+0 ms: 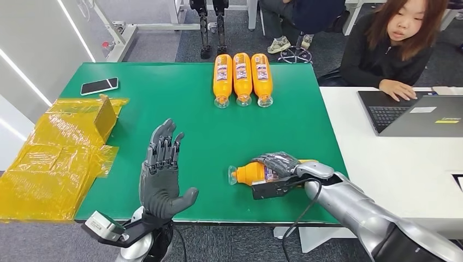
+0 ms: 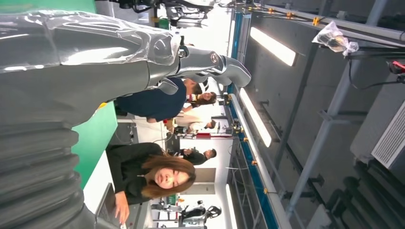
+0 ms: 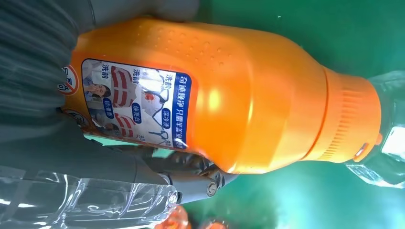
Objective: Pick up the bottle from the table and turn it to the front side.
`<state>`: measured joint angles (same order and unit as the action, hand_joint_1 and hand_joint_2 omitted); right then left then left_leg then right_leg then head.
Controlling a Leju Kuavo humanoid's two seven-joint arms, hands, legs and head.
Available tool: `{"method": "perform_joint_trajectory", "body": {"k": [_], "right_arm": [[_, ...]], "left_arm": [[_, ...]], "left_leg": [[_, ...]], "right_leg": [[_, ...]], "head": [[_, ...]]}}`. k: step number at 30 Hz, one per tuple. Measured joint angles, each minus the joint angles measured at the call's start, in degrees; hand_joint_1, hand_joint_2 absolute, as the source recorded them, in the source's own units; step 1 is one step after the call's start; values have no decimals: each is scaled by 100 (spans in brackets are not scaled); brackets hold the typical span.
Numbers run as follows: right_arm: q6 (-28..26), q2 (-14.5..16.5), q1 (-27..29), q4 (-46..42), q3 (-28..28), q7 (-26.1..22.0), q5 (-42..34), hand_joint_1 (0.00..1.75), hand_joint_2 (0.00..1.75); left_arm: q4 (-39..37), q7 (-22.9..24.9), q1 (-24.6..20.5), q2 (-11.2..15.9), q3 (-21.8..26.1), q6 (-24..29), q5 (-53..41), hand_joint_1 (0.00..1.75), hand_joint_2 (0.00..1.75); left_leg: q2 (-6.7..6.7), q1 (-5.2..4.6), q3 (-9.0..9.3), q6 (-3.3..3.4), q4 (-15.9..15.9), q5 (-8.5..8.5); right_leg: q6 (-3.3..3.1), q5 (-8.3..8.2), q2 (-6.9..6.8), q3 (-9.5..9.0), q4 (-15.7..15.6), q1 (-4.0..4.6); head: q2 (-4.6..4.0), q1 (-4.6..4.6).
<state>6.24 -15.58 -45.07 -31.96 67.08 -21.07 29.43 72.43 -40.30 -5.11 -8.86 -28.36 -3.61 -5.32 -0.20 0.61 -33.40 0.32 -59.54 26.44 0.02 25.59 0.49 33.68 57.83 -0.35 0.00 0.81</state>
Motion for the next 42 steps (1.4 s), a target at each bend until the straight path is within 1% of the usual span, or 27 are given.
{"method": "perform_joint_trajectory", "body": {"k": [7,10,12,14,18,22,26,30,33,35,38,42], "right_arm": [[-408,-280,335,-683,-130,227,122,175,175],[-930,-387,534,-1109,-311,348,273,175,175],[-1393,-473,780,-1612,-552,484,466,175,175],[-1686,-545,1109,-2267,-911,639,708,175,175],[-1909,-568,1701,-3603,-1688,769,1065,175,175],[-2005,-582,2087,-4652,-2325,720,1230,175,175],[-2002,-625,2338,-5293,-2723,600,1287,175,175],[-1994,-630,2439,-5609,-2894,491,1267,175,175],[-1989,-584,2462,-5692,-2914,347,1199,175,175],[-1993,-493,2476,-5697,-2913,232,1135,175,175],[-2014,-285,2486,-5668,-2909,70,1076,175,175],[-2103,78,2504,-5600,-2884,-71,1068,175,175]], "left_arm": [[63,0,47,-1,32,-19,-20,0,175],[90,0,88,-1,66,4,-49,0,175],[128,0,142,-1,115,20,-87,0,175],[169,0,198,-2,174,16,-129,0,175],[188,0,219,-7,261,-45,-200,0,175],[183,0,192,-31,297,-90,-210,0,175],[144,0,118,-49,308,-50,-192,0,175],[95,0,67,-51,325,-5,-164,0,175],[67,0,53,-55,331,-11,-137,0,175],[58,0,51,-67,330,-33,-105,0,175],[58,0,51,-104,329,-97,-52,0,175],[60,0,54,-169,329,-217,38,0,175]], "left_leg": [[-1,0,7,5,-1,0],[-2,0,3,8,-2,2],[-6,1,-6,10,-1,3],[-5,0,-26,10,-1,3],[-1,-2,-64,7,-2,1],[-15,0,-84,4,0,-2],[-10,0,-93,4,1,-1],[-8,-2,-95,6,0,0],[-8,-2,-95,6,0,0],[-8,-2,-96,5,1,0],[-7,-1,-96,5,1,-1],[-8,0,-97,4,4,-1]], "right_leg": [[6,-6,-1,-24,-8,-1],[7,-5,-2,-24,-11,-1],[8,-4,-5,-19,-11,-1],[7,-6,-5,0,-9,-2],[0,-12,-1,51,-5,-3],[3,-7,-15,66,-3,-1],[4,-6,-10,74,-3,-3],[5,-6,-10,75,-4,-4],[5,-6,-10,75,-3,-4],[5,-6,-10,76,-3,-3],[5,-6,-10,77,-2,-2],[4,-5,-10,79,-1,-2]], "head": [[0,-1],[0,-1],[0,-1],[0,1],[0,-3],[0,-2],[0,-2],[0,-1],[0,-1],[0,-1],[0,-2],[0,-2]]}}
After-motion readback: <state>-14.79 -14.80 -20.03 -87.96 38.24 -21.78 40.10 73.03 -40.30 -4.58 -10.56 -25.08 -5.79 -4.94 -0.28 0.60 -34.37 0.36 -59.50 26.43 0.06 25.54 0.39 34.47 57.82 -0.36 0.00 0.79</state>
